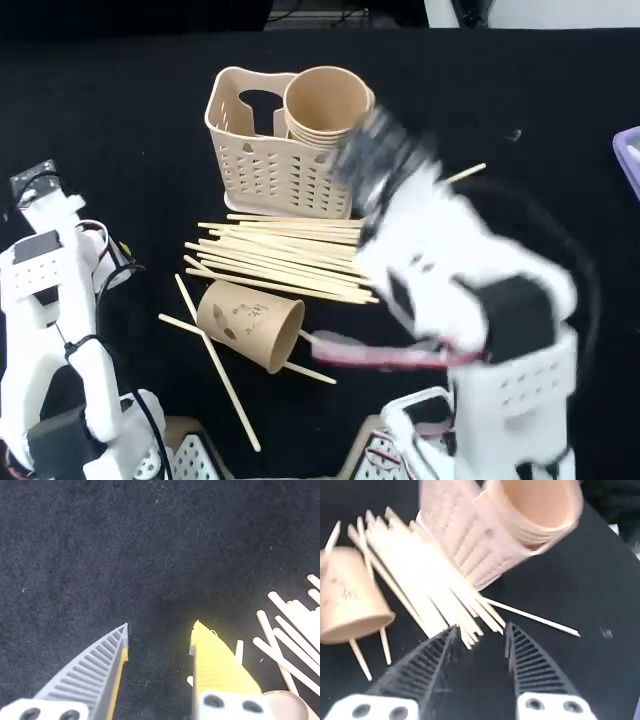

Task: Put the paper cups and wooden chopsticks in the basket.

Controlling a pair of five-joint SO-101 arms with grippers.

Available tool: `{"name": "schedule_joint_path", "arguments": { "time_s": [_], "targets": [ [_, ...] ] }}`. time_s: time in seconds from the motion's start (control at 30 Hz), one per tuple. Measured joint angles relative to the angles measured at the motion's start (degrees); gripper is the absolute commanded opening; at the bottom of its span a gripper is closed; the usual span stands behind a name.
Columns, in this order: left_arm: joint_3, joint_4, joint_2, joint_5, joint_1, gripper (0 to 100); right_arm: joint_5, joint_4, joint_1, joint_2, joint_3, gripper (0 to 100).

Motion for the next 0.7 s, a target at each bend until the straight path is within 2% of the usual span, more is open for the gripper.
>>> {"name": "schedule_joint_path", "arguments": {
  "time_s": [0.17, 0.27, 0.37, 0.7],
  "targets": [
    [0.0, 0.0, 0.0, 0.0, 0.2, 21, 3.5, -14.5, -6.2, -16.5, 32.8, 16.2],
    [0.0, 0.0, 0.0, 0.0, 0.2, 21, 4.0, -20.7, -7.3, -20.1, 44.5, 25.3],
    [0.0, 0.0, 0.0, 0.0, 0.2, 21, 4.0, -24.2, -9.0, -20.2, 49.1, 30.7],
    [0.0, 0.0, 0.0, 0.0, 0.2, 21, 5.5, -33.8, -17.0, -12.8, 51.3, 30.7]
  ]
}}
